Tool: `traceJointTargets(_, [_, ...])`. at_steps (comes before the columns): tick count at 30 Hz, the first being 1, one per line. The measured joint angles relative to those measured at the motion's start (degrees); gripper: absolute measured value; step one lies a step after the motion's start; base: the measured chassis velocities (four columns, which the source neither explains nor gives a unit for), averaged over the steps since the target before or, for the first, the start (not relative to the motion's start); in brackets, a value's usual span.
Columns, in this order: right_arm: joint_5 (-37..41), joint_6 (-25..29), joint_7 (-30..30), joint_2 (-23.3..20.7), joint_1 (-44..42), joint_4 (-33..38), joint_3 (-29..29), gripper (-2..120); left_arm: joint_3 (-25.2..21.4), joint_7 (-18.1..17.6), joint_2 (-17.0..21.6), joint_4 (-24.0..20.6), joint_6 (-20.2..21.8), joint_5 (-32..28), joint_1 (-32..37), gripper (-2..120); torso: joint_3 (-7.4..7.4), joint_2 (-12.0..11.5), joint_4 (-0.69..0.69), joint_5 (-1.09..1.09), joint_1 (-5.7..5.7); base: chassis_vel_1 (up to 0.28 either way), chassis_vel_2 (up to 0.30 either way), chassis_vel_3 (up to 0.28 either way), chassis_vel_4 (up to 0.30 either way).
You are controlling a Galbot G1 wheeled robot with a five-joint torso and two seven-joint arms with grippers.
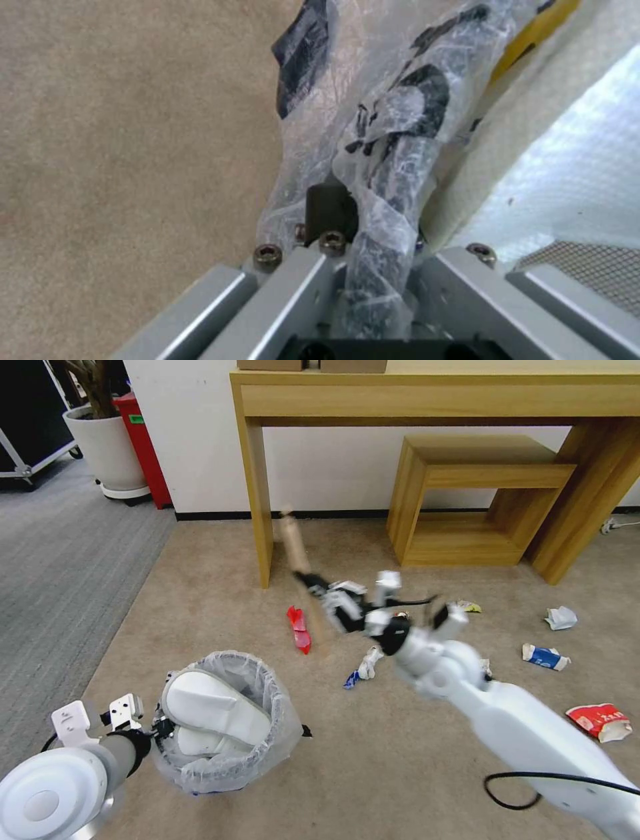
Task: Pick up the trash bin and place the garbage on the floor into it.
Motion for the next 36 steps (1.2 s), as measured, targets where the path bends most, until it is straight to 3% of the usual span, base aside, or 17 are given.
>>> traceJointTargets(2, [-0.05,0.02,0.21,2.62,1.65,-1.92,-2.35,0,-0.38,0.0,0.13,0.08,-0.02,-0.06,0.05,0,0.0,0.0,-0.01,-0.02,0.0,0.0,0.0,0.0,0.0])
traceJointTargets(5, [-0.82,0.13,0.43,12.42,5.2,-7.68,-8.57,0,-1.13,-0.02,0.47,0.21,-0.2,-0.37,0.26,0,0.0,0.0,0.01,-0.01,0.0,0.0,0.0,0.0,0.0])
traceJointTargets(7, [-0.98,0.17,0.42,13.68,5.64,-8.6,-9.37,0,-1.18,-0.02,0.48,0.24,-0.21,-0.37,0.31,0,0.0,0.0,0.02,-0.01,0.0,0.0,0.0,0.0,0.0])
traceJointTargets(9, [-1.7,0.4,0.3,17.99,6.94,-12.2,-12.63,0,-1.25,-0.08,0.3,0.52,-0.25,-0.24,0.45,0,0.0,0.0,0.02,-0.02,0.0,0.0,0.0,0.0,0.0])
traceJointTargets(12, [-2.5,0.55,-0.1,19.76,6.97,-14.54,-14.09,0,-1.26,-0.09,0.06,0.6,-0.26,-0.02,0.62,0,0.0,0.0,0.0,-0.02,0.0,0.0,0.0,0.0,0.0])
traceJointTargets(24, [-6.98,1.71,-2.35,21.32,2.96,-20.28,-18.1,0,-0.58,-0.17,-0.58,0.81,-0.17,1.01,0.99,0,0.0,0.0,-0.01,0.0,0.0,0.0,0.0,0.0,0.0])
traceJointTargets(36, [-7.71,1.69,-2.11,17.69,0.9,-16.14,-18.36,0,-0.54,-0.29,-0.42,0.25,-0.04,1.71,2.18,0,-0.01,0.0,0.0,0.01,0.0,0.0,0.0,0.0,0.0])
